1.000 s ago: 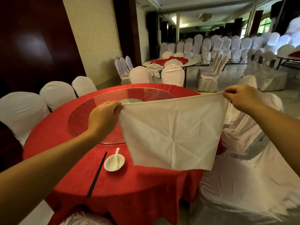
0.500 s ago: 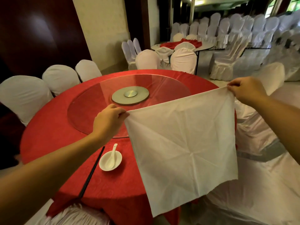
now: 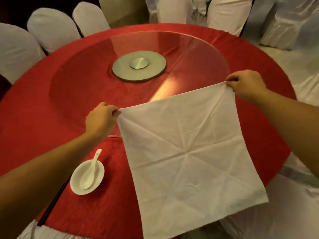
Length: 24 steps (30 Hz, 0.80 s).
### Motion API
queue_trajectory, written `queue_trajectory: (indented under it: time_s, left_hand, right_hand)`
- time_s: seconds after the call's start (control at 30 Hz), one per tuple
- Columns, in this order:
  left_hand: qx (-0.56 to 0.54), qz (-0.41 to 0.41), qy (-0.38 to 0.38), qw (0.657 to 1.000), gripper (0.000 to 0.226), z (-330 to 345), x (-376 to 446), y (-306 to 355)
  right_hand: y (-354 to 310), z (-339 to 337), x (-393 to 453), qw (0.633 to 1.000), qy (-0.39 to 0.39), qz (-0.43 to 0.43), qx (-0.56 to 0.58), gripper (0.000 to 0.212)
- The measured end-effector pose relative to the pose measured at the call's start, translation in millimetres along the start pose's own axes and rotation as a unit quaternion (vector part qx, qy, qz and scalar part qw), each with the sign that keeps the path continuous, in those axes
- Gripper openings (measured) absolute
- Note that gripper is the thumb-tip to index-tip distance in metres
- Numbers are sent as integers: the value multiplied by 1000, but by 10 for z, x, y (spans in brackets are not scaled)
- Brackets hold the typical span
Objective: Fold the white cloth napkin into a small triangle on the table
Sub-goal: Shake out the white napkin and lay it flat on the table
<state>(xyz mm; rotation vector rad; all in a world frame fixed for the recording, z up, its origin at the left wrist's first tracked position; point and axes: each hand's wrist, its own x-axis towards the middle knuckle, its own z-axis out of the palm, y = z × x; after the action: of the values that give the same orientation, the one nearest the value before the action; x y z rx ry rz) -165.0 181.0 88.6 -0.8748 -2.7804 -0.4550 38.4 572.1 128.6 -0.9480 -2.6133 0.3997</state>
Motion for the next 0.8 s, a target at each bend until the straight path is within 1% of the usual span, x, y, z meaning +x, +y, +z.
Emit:
queue_trajectory:
  time_s: [0.17,0.33,0.63,0.73,0.8]
  left_hand:
    - [41,-49,-30,998,26,540,379,-133]
    - [55,-84,-54,993,28,974,612,-244]
    - [41,-114,-71,990,29,1426,694,-276]
    - [46,-114,-63,990,36,1471,665,-296]
    - [45,-100,-36,993,39,1444,623,-262]
  right_hand:
    - [54,600,450,999,-36,-23,21,21]
    - [115,1117,730,997,-61,-27,28,21]
    - [241,1687,970,1000,-28,1,10,23]
    - [283,1771,935,999,-35,28,16,33]
    - [267,1795,843,998,-14,45,40,39]
